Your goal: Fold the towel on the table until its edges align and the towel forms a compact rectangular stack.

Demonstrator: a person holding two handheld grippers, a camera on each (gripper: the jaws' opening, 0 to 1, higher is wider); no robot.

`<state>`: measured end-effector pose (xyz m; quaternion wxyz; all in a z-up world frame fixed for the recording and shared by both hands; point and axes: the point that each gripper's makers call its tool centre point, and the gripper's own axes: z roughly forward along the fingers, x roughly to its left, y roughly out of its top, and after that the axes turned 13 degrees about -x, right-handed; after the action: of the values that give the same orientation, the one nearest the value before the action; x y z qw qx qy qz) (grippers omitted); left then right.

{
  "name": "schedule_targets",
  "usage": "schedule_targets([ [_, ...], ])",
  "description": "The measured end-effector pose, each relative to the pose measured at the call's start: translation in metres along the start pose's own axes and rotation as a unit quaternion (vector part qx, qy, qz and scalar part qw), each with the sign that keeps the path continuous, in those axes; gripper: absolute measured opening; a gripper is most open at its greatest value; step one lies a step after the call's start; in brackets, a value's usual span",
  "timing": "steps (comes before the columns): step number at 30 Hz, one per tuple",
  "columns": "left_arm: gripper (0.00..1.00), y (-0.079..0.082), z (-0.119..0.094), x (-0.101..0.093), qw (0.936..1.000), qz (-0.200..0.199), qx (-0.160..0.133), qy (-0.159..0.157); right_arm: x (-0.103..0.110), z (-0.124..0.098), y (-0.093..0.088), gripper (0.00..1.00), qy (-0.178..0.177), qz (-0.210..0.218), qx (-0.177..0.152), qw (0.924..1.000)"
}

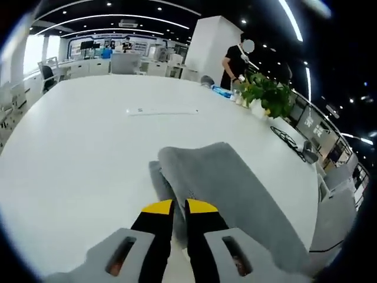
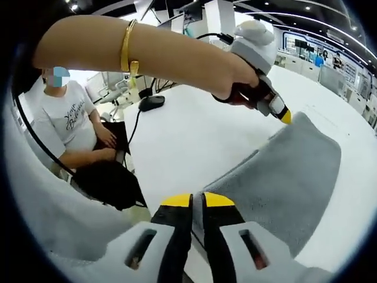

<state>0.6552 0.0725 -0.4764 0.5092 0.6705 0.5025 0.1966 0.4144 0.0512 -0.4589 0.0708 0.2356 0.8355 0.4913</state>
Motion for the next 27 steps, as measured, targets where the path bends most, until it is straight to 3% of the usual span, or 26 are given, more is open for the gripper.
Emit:
schedule_targets([
  [6, 0.11, 0.010, -0.001, -0.003, 0.9997, 0.000, -0.022, 0.001, 0.002, -0.009, -0.004, 0.11, -0.004, 0.005, -0.002, 1.0000],
  [9, 0.12, 0.016, -0.001, -0.017, 0.9994, -0.003, -0.029, -0.016, -0.003, -0.013, -0.005, 0.12, -0.011, 0.009, -0.003, 0.9999],
  [15, 0.16, 0.016, 0.001, -0.042, 0.9975, 0.033, -0.028, -0.055, -0.026, -0.029, -0.011, 0.18, -0.043, -0.006, 0.000, 0.9990],
  [21, 0.19, 0.001, -0.005, -0.067, 0.9940, 0.039, -0.010, -0.101, -0.052, -0.055, -0.021, 0.19, -0.079, 0.004, 0.006, 0.9968],
  [27, 0.24, -0.018, 0.004, -0.050, 0.9950, 0.053, 0.009, -0.084, -0.070, -0.072, -0.032, 0.19, -0.105, 0.013, 0.013, 0.9943],
])
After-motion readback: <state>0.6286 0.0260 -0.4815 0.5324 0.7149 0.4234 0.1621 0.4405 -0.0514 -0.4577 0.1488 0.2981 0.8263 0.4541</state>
